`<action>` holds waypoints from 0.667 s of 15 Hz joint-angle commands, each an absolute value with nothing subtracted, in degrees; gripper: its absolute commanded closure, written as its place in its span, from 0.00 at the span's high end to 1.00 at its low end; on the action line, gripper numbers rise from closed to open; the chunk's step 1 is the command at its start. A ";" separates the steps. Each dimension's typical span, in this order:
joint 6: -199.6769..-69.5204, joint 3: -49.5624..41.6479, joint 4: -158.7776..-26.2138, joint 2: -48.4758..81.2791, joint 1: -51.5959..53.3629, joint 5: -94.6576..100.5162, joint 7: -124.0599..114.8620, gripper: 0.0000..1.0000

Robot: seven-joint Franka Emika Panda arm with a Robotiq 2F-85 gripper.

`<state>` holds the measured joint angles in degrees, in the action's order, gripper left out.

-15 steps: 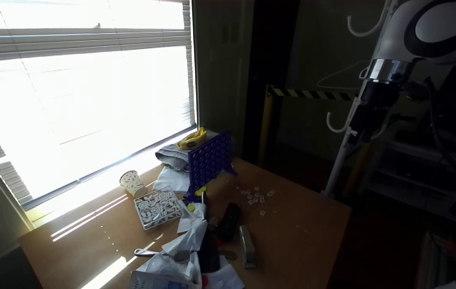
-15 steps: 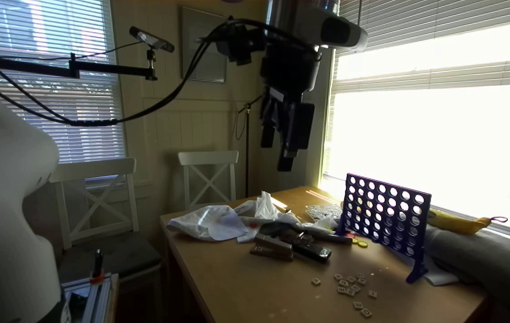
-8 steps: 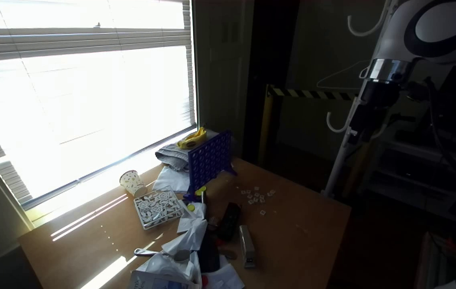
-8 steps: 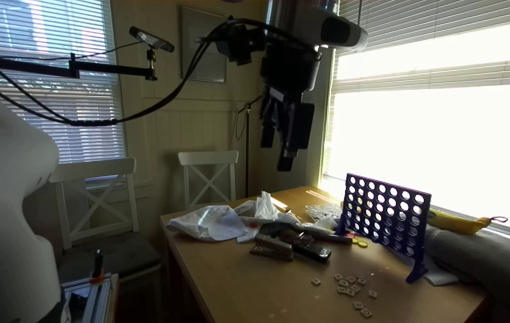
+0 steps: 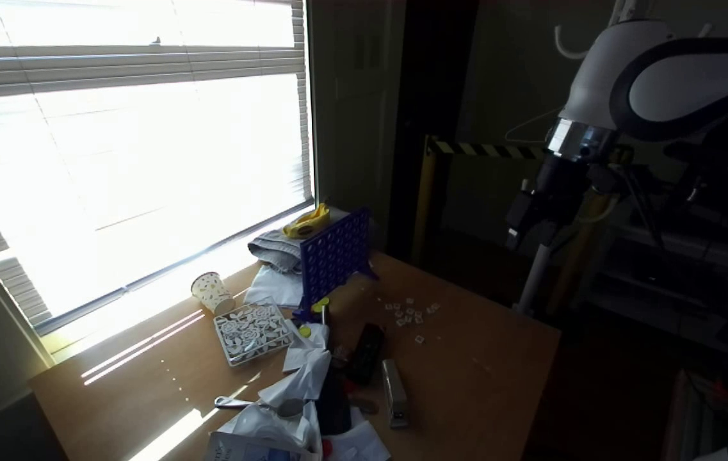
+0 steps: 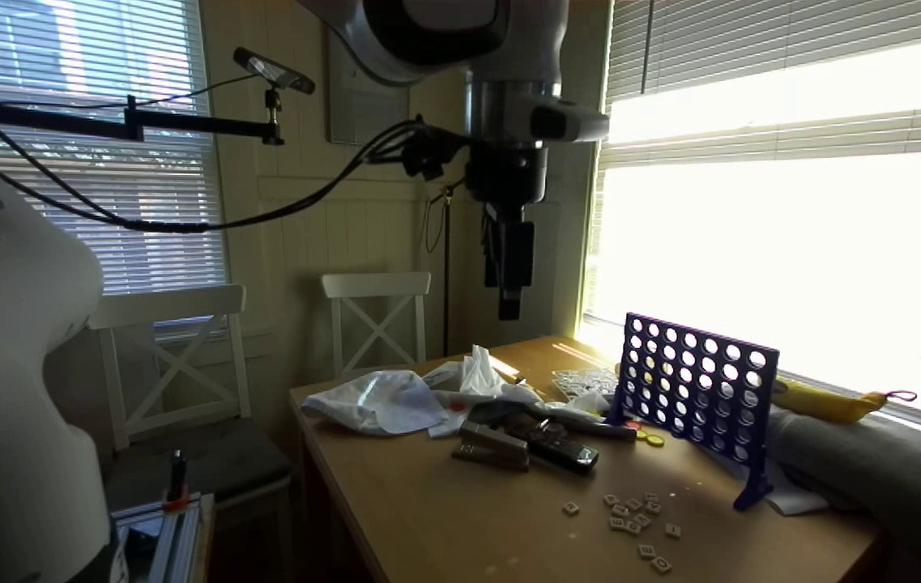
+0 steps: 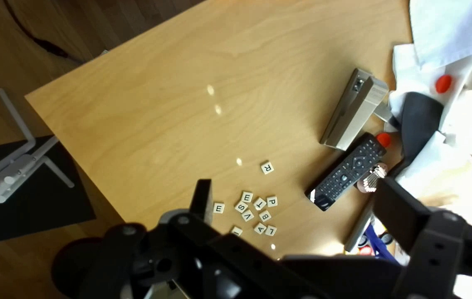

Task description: Move the stapler to the right edge of the table and move the spatula to the open space

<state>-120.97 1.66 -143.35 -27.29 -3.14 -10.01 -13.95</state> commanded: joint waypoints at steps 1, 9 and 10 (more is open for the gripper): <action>-132.14 7.14 -145.93 -23.28 -1.43 -11.96 -24.73 1.00; -148.24 15.67 -142.94 -6.22 -2.45 0.09 -47.76 1.00; -148.44 13.73 -146.22 -11.32 -0.15 -2.27 -44.31 1.00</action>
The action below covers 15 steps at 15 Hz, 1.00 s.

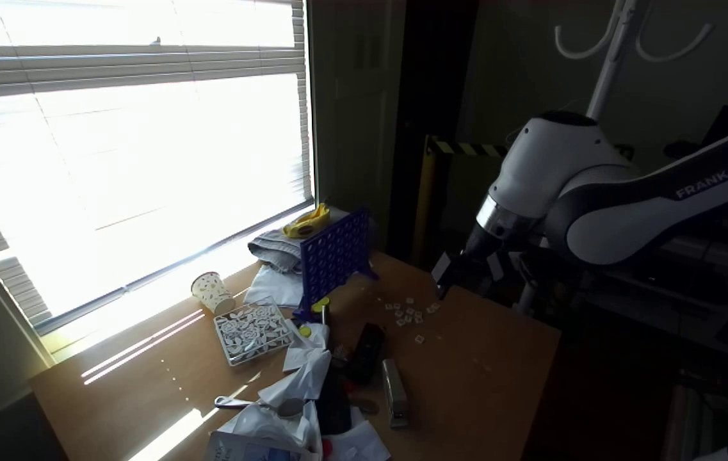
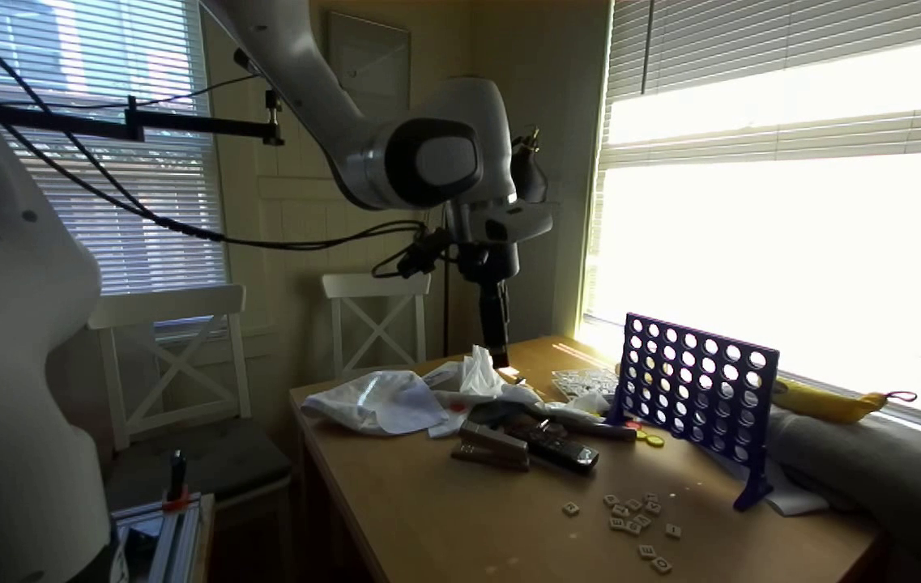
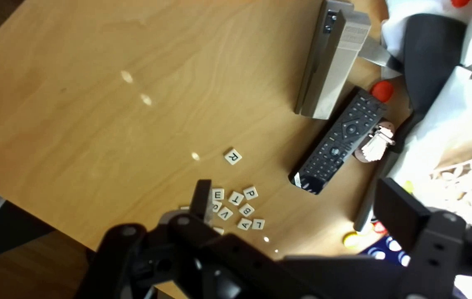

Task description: Move the stapler to the right edge of the table and move the spatula to the open space

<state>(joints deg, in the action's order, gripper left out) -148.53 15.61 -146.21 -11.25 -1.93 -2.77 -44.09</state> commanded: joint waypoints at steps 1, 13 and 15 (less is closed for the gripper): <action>-148.42 13.53 -145.66 -9.46 0.04 -1.43 -45.57 1.00; -154.93 11.10 -138.02 8.78 3.35 -2.40 -57.83 1.00; -154.50 10.31 -134.48 14.30 5.46 -3.14 -56.61 1.00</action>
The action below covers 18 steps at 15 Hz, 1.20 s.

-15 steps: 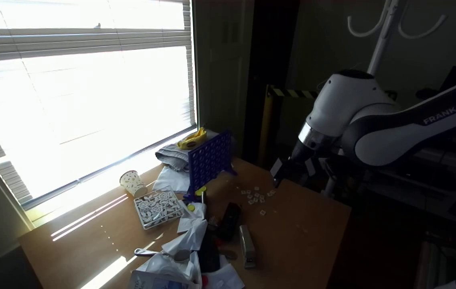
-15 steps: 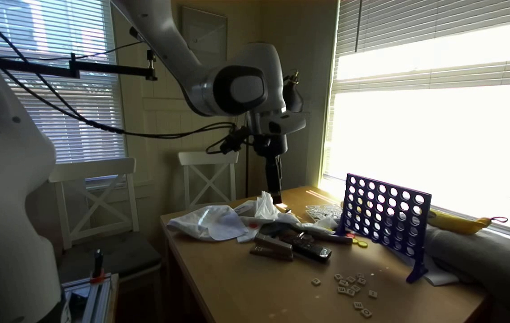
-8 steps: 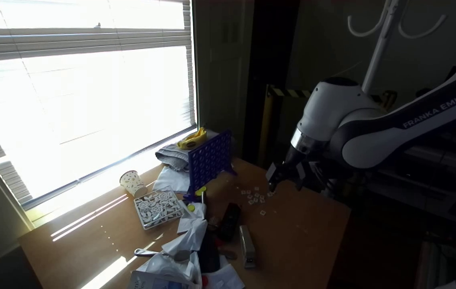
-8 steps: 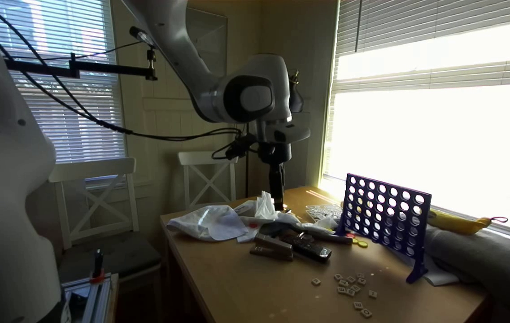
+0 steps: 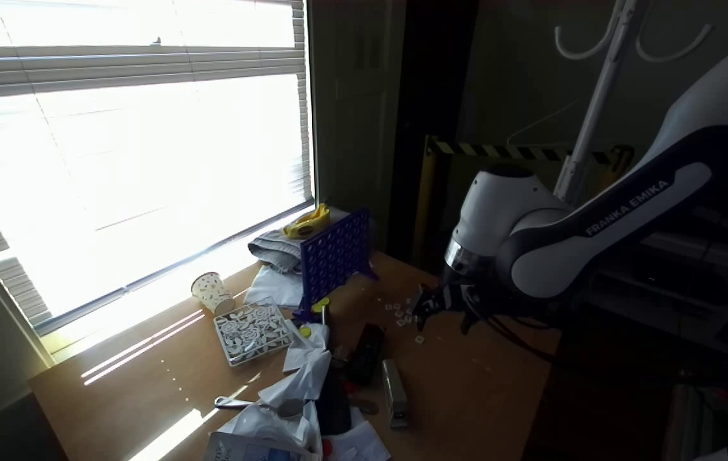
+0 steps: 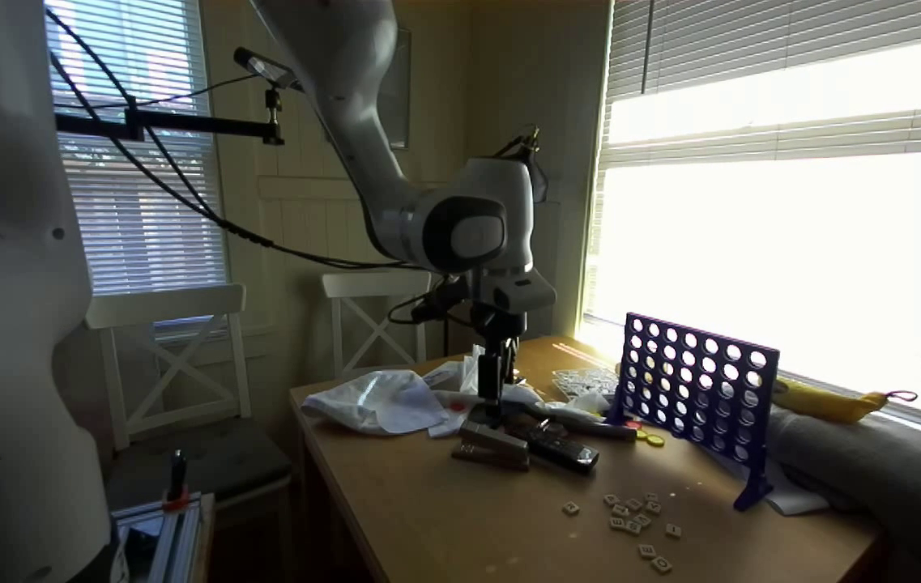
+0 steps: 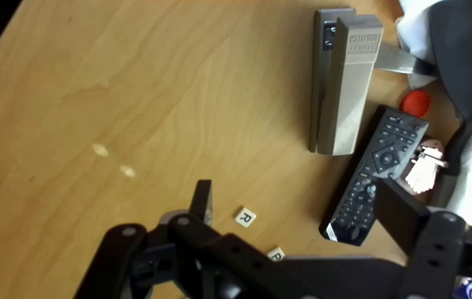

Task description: Move the stapler to the right edge of the table and move the spatula to the open space

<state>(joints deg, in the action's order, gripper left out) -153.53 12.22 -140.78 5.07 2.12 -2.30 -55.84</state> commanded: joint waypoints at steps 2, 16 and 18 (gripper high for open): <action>-153.28 9.61 -130.83 18.86 7.39 -4.07 -55.44 1.00; -151.30 5.72 -115.27 34.85 14.50 -6.57 -53.59 0.57; -151.41 5.33 -114.65 35.00 15.08 -6.48 -53.63 0.45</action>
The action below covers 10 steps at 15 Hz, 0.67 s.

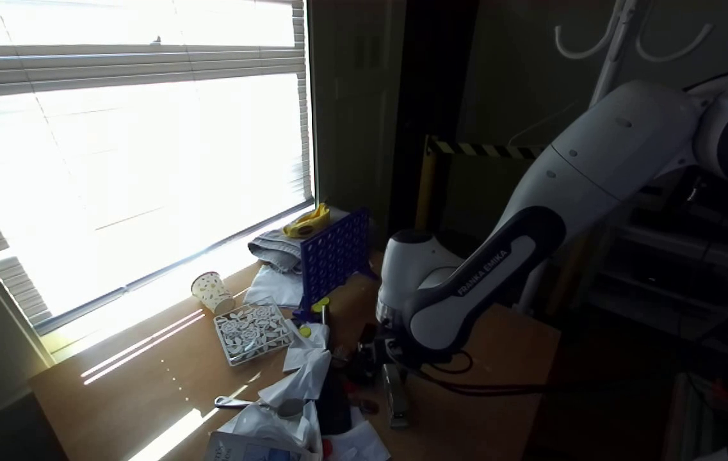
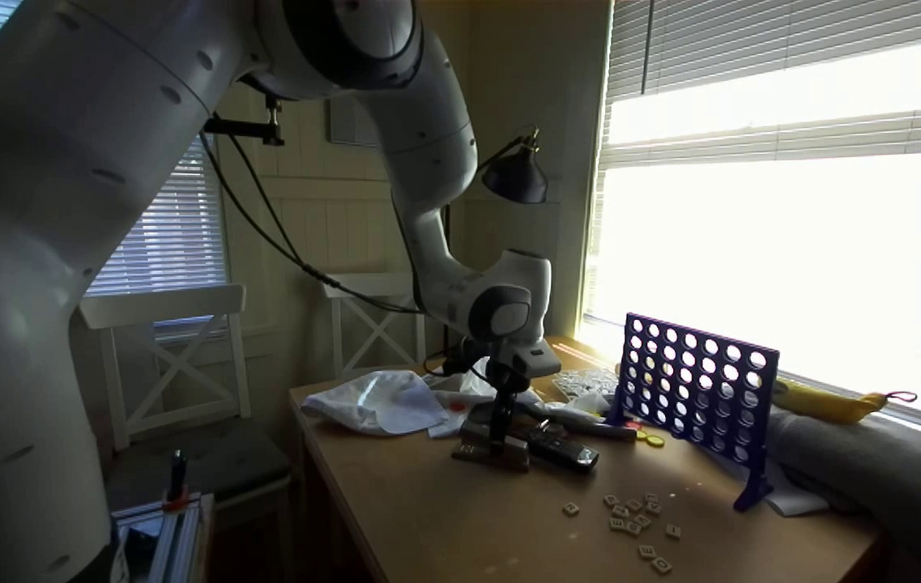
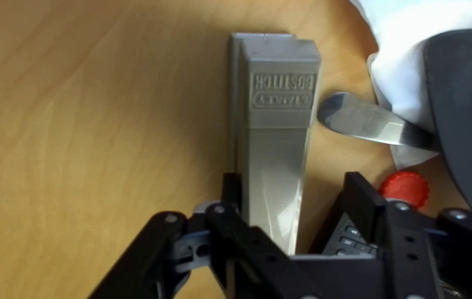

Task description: Move the stapler to the right edge of the table and move the spatula to the open space

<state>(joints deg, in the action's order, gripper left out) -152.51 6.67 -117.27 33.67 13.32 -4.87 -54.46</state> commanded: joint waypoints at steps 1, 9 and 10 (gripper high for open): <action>-151.53 5.11 -114.60 34.96 15.38 -6.37 -53.69 0.37; -146.55 5.57 -121.44 24.64 13.81 -8.04 -52.18 0.11; -145.69 5.19 -123.02 22.01 13.32 -8.23 -52.27 0.11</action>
<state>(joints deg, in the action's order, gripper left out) -148.86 5.72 -117.41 30.84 14.38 -5.89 -54.02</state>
